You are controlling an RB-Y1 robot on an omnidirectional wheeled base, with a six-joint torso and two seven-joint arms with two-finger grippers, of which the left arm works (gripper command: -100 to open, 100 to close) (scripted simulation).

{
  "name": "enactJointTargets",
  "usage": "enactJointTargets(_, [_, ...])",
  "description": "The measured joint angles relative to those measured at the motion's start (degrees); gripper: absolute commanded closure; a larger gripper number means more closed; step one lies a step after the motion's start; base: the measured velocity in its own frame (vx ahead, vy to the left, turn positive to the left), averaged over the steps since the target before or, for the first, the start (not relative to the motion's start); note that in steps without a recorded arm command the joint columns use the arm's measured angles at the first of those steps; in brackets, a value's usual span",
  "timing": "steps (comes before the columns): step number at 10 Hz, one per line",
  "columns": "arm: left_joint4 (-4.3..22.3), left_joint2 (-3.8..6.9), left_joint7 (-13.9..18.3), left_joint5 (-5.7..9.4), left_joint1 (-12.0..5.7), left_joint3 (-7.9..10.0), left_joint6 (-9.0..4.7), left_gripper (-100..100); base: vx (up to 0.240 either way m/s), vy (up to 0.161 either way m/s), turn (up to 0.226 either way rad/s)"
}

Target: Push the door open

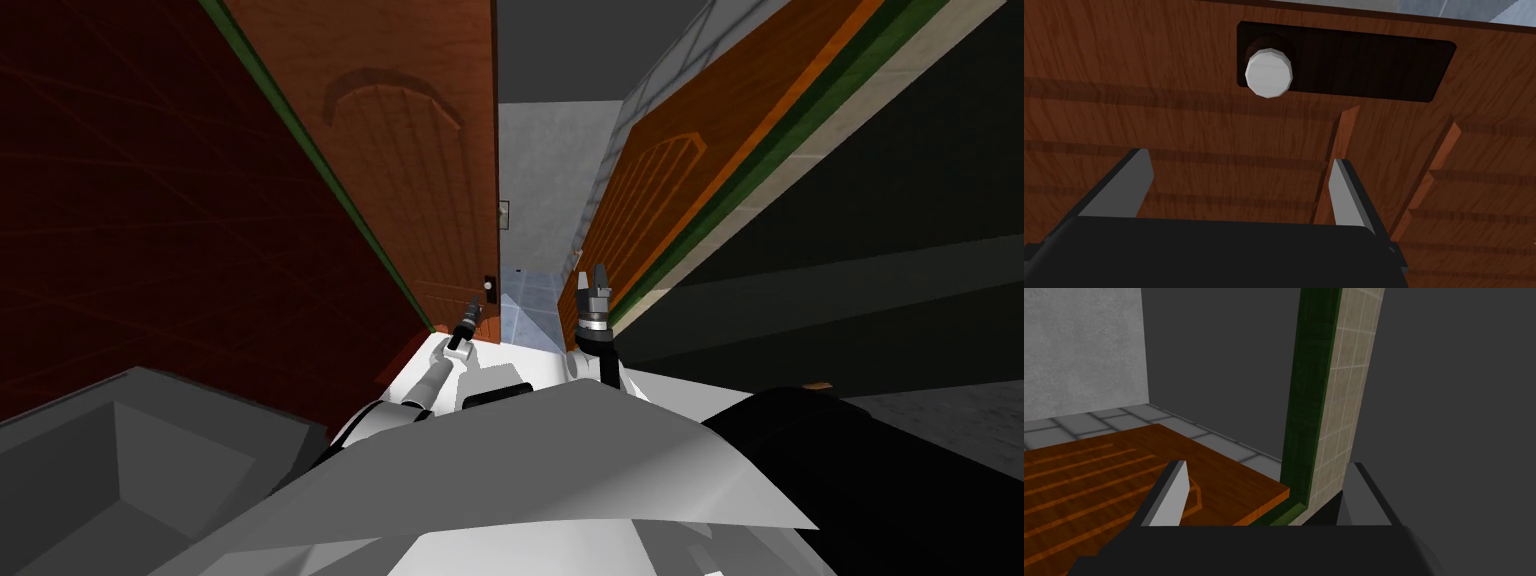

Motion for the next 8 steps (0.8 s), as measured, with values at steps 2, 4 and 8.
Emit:
enactJointTargets(2, [2.32,-0.32,0.22,-0.13,-1.43,-0.38,-0.21,-100,0.064,0.034,-0.01])
enactJointTargets(4, [2.09,-0.02,0.18,-0.14,-1.25,-0.33,-0.09,-100,0.124,-0.043,-0.026])
enactJointTargets(8, [2.74,0.58,-0.04,0.0,-1.43,0.15,-0.44,-100,0.195,-0.058,-0.023])
